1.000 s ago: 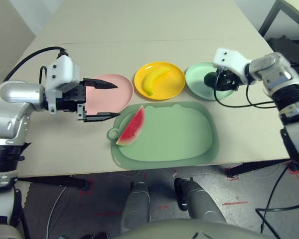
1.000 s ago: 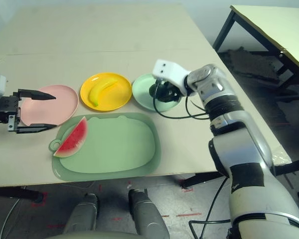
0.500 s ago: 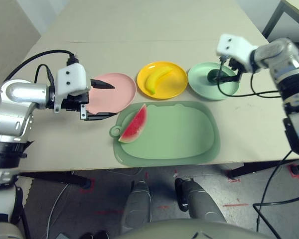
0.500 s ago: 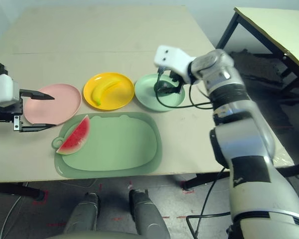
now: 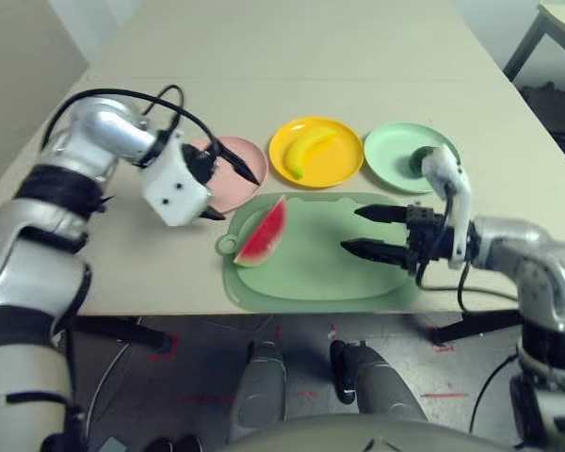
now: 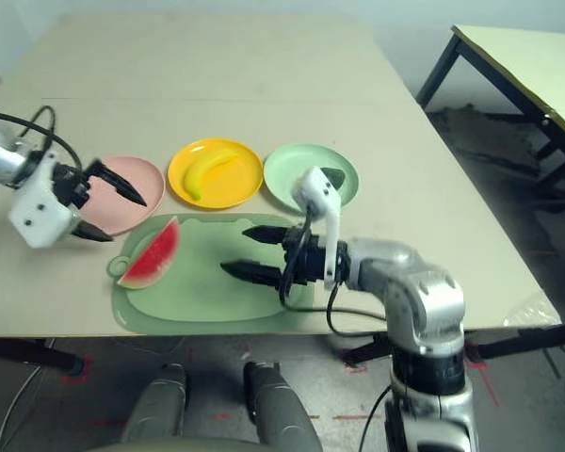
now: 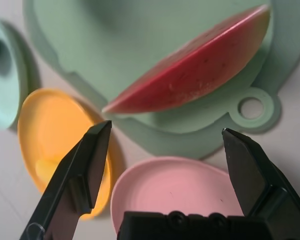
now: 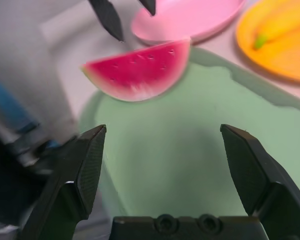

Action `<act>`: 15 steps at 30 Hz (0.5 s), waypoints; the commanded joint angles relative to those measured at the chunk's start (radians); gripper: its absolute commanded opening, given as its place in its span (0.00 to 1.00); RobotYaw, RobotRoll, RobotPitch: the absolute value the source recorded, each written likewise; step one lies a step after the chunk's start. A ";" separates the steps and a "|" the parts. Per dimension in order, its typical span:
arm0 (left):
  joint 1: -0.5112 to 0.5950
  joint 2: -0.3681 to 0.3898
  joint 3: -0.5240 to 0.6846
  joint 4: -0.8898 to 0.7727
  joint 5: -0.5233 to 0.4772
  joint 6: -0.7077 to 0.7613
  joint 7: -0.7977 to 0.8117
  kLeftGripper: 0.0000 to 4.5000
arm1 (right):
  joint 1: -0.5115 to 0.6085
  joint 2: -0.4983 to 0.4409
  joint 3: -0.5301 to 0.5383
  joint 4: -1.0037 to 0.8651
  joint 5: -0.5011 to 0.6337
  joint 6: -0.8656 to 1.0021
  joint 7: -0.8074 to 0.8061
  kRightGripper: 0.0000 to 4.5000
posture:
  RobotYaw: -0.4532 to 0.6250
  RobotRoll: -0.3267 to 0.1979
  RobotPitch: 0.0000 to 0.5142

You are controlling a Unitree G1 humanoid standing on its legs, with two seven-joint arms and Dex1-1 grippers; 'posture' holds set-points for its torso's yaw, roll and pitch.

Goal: Place the fruits into color-matched plates.

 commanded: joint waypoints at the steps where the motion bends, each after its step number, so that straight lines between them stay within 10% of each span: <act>1: -0.029 -0.086 -0.074 0.067 0.016 -0.056 -0.011 1.00 | 0.142 -0.032 0.086 0.106 -0.112 -0.484 0.111 0.99 | 0.41 0.62 0.36; 15: 0.010 -0.189 -0.132 0.154 0.164 -0.057 -0.011 0.96 | 0.235 -0.044 0.085 0.279 -0.119 -0.836 0.032 1.00 | 0.35 0.62 0.35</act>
